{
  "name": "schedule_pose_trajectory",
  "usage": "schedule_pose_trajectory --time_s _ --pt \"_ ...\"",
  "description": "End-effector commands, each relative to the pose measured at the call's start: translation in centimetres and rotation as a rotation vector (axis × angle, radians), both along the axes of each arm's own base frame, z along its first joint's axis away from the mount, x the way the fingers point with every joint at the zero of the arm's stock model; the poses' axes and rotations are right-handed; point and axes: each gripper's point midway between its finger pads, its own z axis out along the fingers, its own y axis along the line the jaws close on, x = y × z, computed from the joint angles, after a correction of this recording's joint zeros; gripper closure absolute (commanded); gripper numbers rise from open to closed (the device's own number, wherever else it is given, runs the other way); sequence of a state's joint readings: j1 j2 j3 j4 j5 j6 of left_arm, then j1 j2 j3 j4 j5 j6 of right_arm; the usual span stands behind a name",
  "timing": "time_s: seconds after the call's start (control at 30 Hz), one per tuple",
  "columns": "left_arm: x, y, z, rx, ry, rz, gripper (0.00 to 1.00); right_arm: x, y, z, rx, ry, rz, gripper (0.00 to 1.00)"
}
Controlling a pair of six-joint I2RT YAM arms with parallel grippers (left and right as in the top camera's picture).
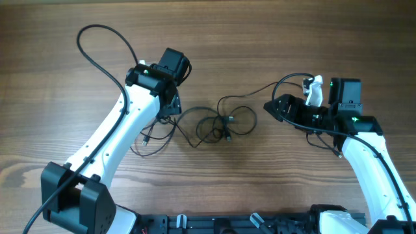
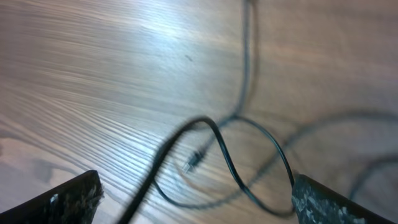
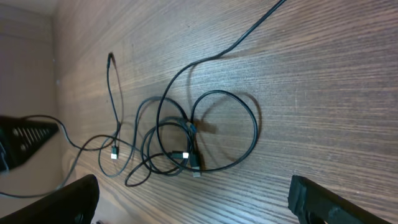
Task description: Untangle cables
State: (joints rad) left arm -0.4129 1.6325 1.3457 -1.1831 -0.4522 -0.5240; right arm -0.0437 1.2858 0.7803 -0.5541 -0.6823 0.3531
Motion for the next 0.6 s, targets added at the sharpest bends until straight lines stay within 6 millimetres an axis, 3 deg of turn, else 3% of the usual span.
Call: schedule_pose_trajectory --time_s 0.0,0.1,0.17,0.3,0.43,0.5,0.57 --pt "1.4 1.8 1.8 0.102 -0.104 0.024 0.0 -0.3 0.9 1.3 0.03 -0.059 0.08 0.0" --pt "1.8 3.3 2.9 0.21 -0.135 0.019 0.0 -0.6 1.2 1.4 0.037 -0.069 0.107 0.0" --pt "2.2 3.3 3.1 0.21 -0.157 0.029 0.0 -0.6 1.2 1.4 0.034 -0.071 0.112 0.0" --pt "3.3 -0.1 1.6 -0.026 -0.174 0.035 0.0 -0.7 1.2 1.4 0.029 -0.08 0.121 0.0" --pt "7.4 -5.5 2.1 -0.392 -0.293 0.001 0.0 -0.7 1.2 1.3 0.029 -0.076 0.121 0.0" --pt "9.2 -7.0 3.4 -0.361 -0.353 -0.189 0.0 -0.8 1.2 1.2 0.024 -0.078 0.13 0.0" --pt "9.6 -7.0 4.1 -0.221 -0.379 -0.294 0.0 -0.8 1.2 1.2 0.017 -0.086 0.137 0.0"
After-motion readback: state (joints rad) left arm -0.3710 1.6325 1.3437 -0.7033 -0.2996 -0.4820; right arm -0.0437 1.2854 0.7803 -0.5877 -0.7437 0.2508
